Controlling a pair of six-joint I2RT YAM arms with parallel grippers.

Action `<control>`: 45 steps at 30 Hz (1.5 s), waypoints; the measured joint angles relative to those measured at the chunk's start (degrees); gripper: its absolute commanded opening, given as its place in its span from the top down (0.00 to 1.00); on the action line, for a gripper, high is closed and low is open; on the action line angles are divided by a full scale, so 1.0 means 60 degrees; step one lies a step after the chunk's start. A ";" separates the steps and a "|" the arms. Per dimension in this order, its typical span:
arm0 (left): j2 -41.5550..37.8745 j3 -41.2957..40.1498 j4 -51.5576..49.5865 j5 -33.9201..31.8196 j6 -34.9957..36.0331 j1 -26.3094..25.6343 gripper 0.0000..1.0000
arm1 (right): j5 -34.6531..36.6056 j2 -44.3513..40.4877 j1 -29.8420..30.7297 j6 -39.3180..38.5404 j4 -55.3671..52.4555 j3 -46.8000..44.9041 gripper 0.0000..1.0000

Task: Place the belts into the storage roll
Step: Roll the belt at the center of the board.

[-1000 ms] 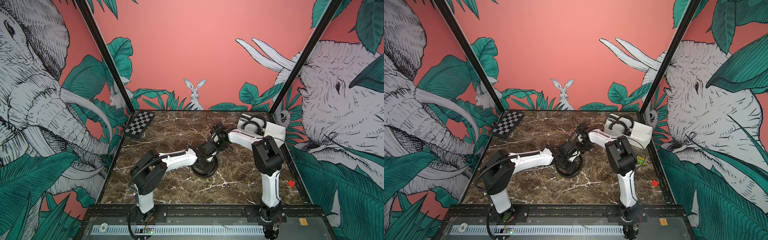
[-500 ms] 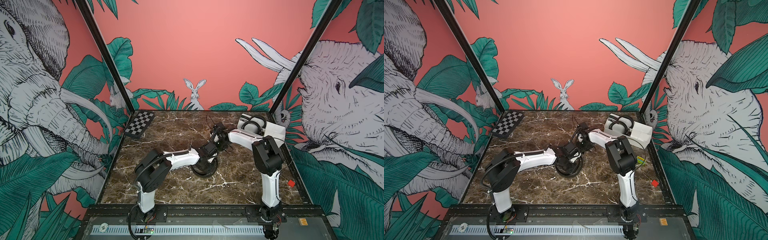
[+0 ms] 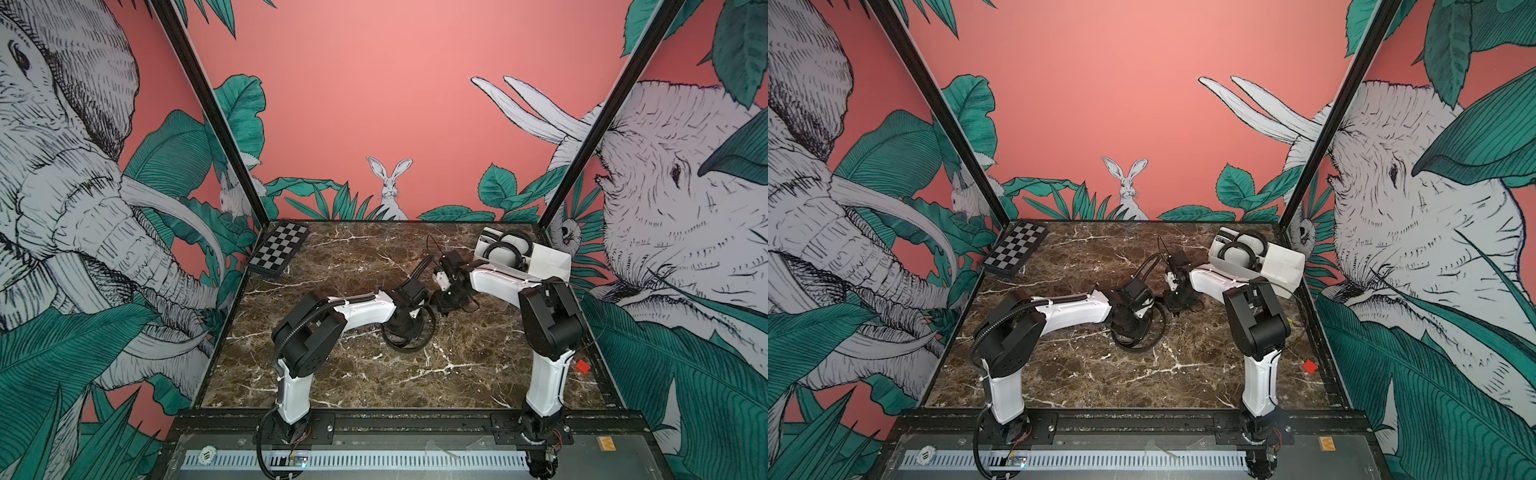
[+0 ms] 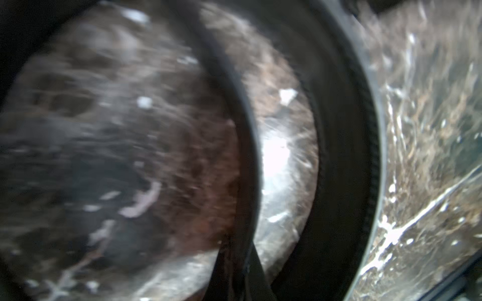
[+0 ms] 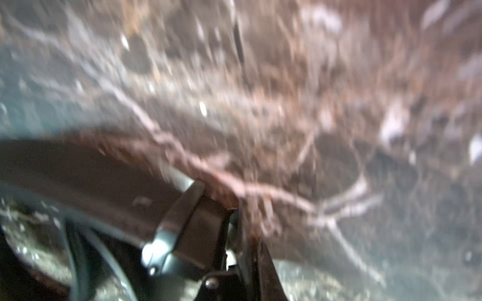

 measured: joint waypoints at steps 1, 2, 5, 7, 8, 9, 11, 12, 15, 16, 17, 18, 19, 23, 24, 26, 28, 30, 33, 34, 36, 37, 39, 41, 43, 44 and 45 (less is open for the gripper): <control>0.0029 0.0015 0.0029 0.0087 -0.0018 0.0146 1.00 | -0.0018 -0.0175 -0.0007 0.0036 0.0022 -0.0240 1.00; 0.0055 0.0036 0.0036 0.0175 -0.0025 0.0248 1.00 | -0.0051 -0.0310 -0.0011 0.0066 0.0036 -0.0430 1.00; 0.0266 0.0288 -0.0153 0.0455 -0.0022 0.0481 1.00 | -0.0175 -0.0889 -0.0026 0.0200 0.0178 -0.1228 1.00; 0.0459 0.0565 -0.0474 0.0630 -0.0022 0.0583 1.00 | -0.0233 -0.1384 -0.0026 0.0328 0.0219 -0.1876 1.00; 0.0554 0.0699 -0.0586 0.0696 -0.0015 0.0634 1.00 | -0.0277 -0.1570 -0.0026 0.0372 0.0222 -0.2113 1.00; 0.0678 0.0867 -0.0761 0.0798 -0.0015 0.0699 1.00 | -0.0339 -0.1829 -0.0026 0.0466 0.0229 -0.2433 1.00; 0.0878 0.1147 -0.1002 0.0976 -0.0015 0.0820 1.00 | -0.0459 -0.2262 -0.0029 0.0616 0.0262 -0.2969 1.00; 0.1002 0.1315 -0.1158 0.1096 -0.0015 0.0903 1.00 | -0.0539 -0.2495 -0.0036 0.0729 0.0280 -0.3242 1.00; 0.1377 0.1825 -0.1399 0.1399 -0.0015 0.1180 1.00 | -0.0758 -0.3122 -0.0036 0.1009 0.0317 -0.3952 1.00; 0.1501 0.2000 -0.1432 0.1439 -0.0015 0.1271 1.00 | -0.0812 -0.3362 -0.0036 0.1100 0.0331 -0.4200 1.00; 0.1596 0.2142 -0.1428 0.1450 -0.0015 0.1348 1.00 | -0.0831 -0.3523 -0.0033 0.1169 0.0321 -0.4371 1.00; 0.1679 0.2266 -0.1406 0.1461 -0.0015 0.1435 1.00 | -0.0845 -0.3730 -0.0036 0.1268 0.0280 -0.4564 1.00; 0.1741 0.2361 -0.1373 0.1461 -0.0015 0.1515 1.00 | -0.0863 -0.3905 -0.0036 0.1359 0.0237 -0.4728 1.00; 0.1832 0.2492 -0.1224 0.1472 0.0007 0.1708 1.00 | -0.1027 -0.4459 -0.0036 0.1745 0.0171 -0.5220 1.00; 0.1829 0.2477 -0.1195 0.1519 -0.0004 0.1723 1.00 | -0.1075 -0.4572 -0.0033 0.1840 0.0146 -0.5293 1.00; 0.1781 0.2397 -0.1093 0.1592 -0.0025 0.1708 1.00 | -0.1158 -0.4728 -0.0007 0.2029 0.0117 -0.5377 1.00; 0.1781 0.2426 -0.1107 0.1603 -0.0011 0.1570 1.00 | -0.1231 -0.4754 0.0069 0.2215 0.0084 -0.5388 1.00; 0.1818 0.2583 -0.1264 0.1402 0.0033 0.1406 1.00 | -0.1279 -0.4674 0.0164 0.2306 0.0135 -0.5380 1.00; 0.1971 0.2889 -0.1188 0.1049 0.0124 0.0925 0.97 | -0.1399 -0.4477 0.0270 0.2448 0.0233 -0.5319 1.00; 0.2022 0.2958 -0.1082 0.0991 0.0138 0.0736 0.93 | -0.1432 -0.4422 0.0291 0.2495 0.0248 -0.5275 1.00; 0.2065 0.2976 -0.0852 0.0976 0.0153 0.0448 0.87 | -0.1490 -0.4328 0.0321 0.2539 0.0295 -0.5209 1.00; 0.2076 0.2965 -0.0754 0.0962 0.0153 0.0339 0.82 | -0.1515 -0.4288 0.0324 0.2568 0.0306 -0.5187 1.00; 0.2091 0.2907 -0.0459 0.1078 0.0127 0.0233 0.71 | -0.1555 -0.4244 0.0342 0.2575 0.0331 -0.5155 1.00; 0.2080 0.2892 -0.0229 0.1173 0.0062 0.0186 0.65 | -0.1599 -0.4200 0.0353 0.2601 0.0372 -0.5144 1.00; 0.2080 0.2900 -0.0033 0.1257 0.0047 0.0131 0.58 | -0.1657 -0.4178 0.0353 0.2616 0.0408 -0.5140 1.00; 0.2084 0.2918 0.0000 0.1271 0.0029 0.0120 0.57 | -0.1676 -0.4160 0.0353 0.2634 0.0423 -0.5136 1.00; 0.2109 0.2991 -0.0015 0.1315 0.0026 0.0095 0.57 | -0.1701 -0.4135 0.0357 0.2641 0.0433 -0.5122 1.00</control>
